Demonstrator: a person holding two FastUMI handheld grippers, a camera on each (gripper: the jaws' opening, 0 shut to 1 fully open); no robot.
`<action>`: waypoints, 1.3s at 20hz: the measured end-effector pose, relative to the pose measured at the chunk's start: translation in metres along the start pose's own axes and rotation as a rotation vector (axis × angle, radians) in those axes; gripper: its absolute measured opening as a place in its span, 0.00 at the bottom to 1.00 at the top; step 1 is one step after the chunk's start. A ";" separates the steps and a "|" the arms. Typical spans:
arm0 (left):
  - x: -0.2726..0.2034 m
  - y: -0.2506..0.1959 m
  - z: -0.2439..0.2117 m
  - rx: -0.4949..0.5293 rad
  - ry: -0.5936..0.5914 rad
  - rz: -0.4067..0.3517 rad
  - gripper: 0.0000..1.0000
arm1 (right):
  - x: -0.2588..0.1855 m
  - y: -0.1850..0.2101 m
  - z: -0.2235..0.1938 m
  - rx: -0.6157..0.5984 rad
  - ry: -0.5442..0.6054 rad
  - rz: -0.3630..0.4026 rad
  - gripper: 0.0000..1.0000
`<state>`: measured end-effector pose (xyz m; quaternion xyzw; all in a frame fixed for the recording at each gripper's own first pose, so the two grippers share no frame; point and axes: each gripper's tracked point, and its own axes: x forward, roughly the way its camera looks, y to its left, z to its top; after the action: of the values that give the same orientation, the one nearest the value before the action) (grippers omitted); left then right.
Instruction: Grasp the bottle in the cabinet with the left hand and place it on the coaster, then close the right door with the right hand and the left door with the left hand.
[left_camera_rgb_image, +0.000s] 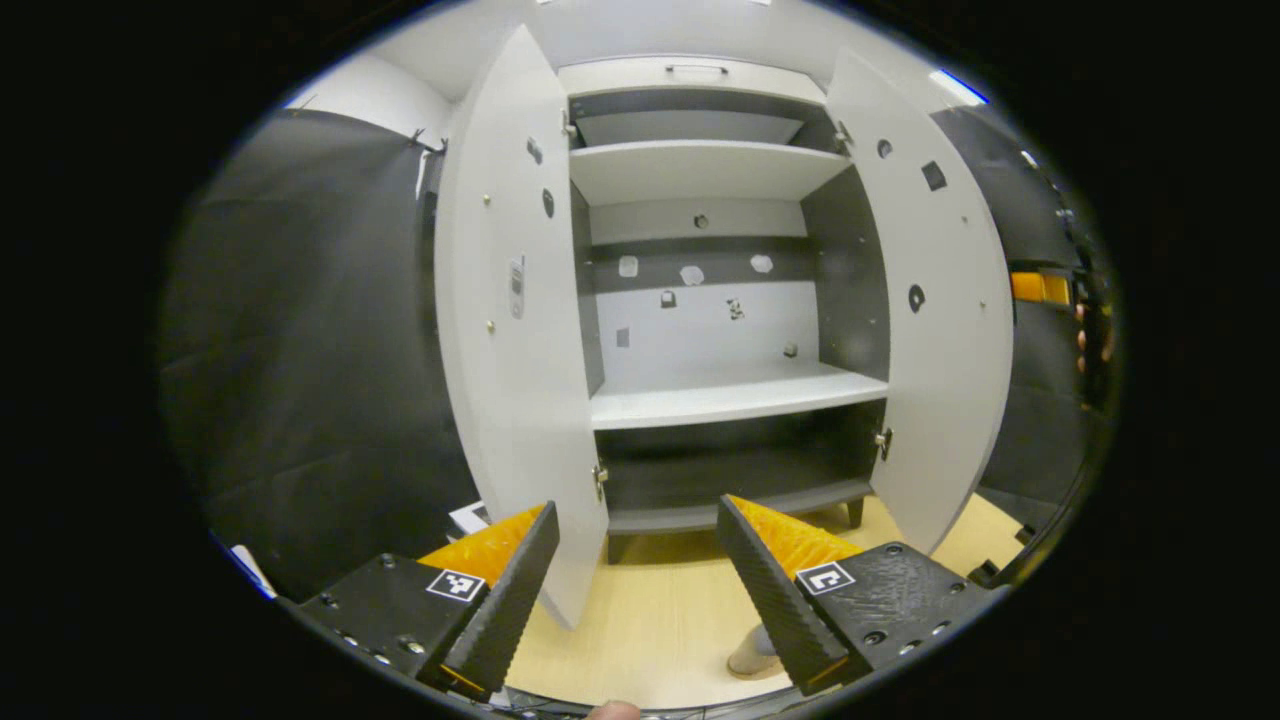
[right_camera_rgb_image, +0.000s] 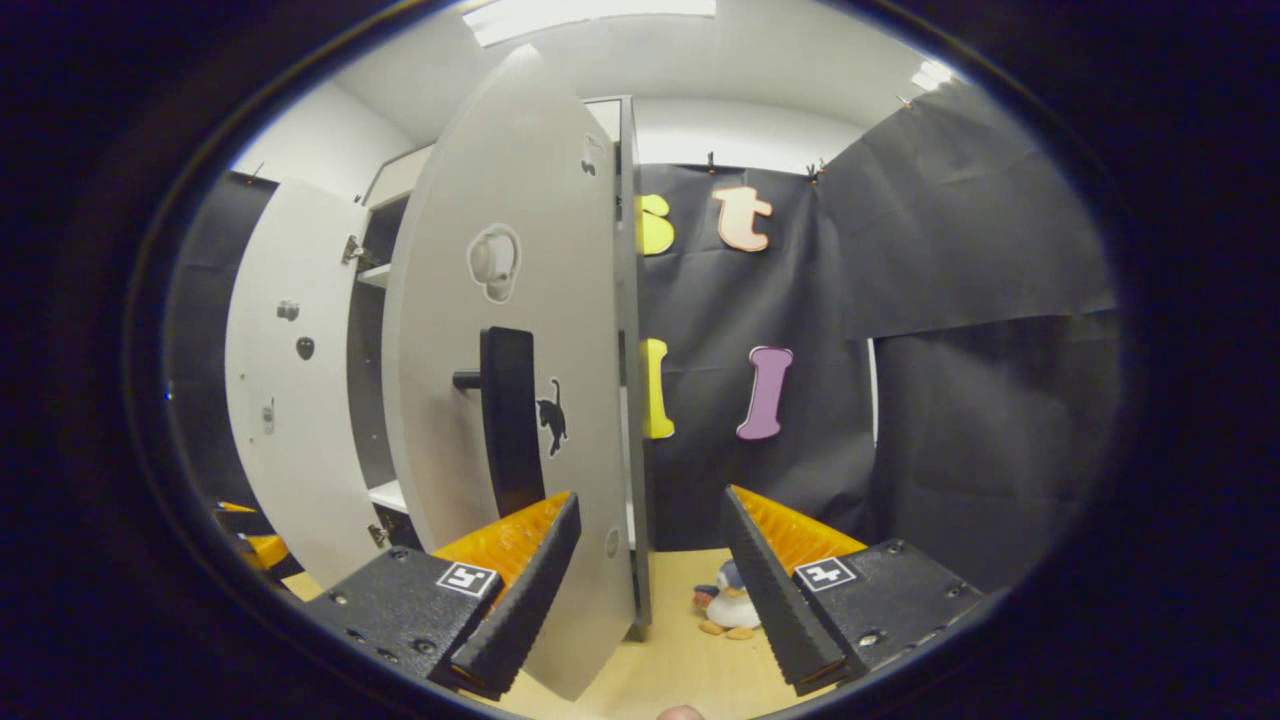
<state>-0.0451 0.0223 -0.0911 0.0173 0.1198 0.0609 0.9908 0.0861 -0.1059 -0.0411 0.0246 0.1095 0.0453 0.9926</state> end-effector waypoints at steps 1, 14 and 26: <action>-0.001 0.008 0.009 -0.013 -0.010 0.019 0.98 | 0.002 0.006 -0.001 0.016 0.005 0.017 0.90; -0.009 0.104 0.050 -0.124 -0.043 0.209 0.99 | 0.044 0.100 -0.005 0.089 0.028 0.218 0.94; 0.009 0.171 0.083 -0.116 -0.061 0.275 1.00 | 0.050 0.131 0.005 0.078 -0.003 0.232 0.96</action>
<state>-0.0364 0.1918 -0.0039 -0.0218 0.0825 0.2023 0.9756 0.1247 0.0285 -0.0393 0.0757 0.1061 0.1557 0.9792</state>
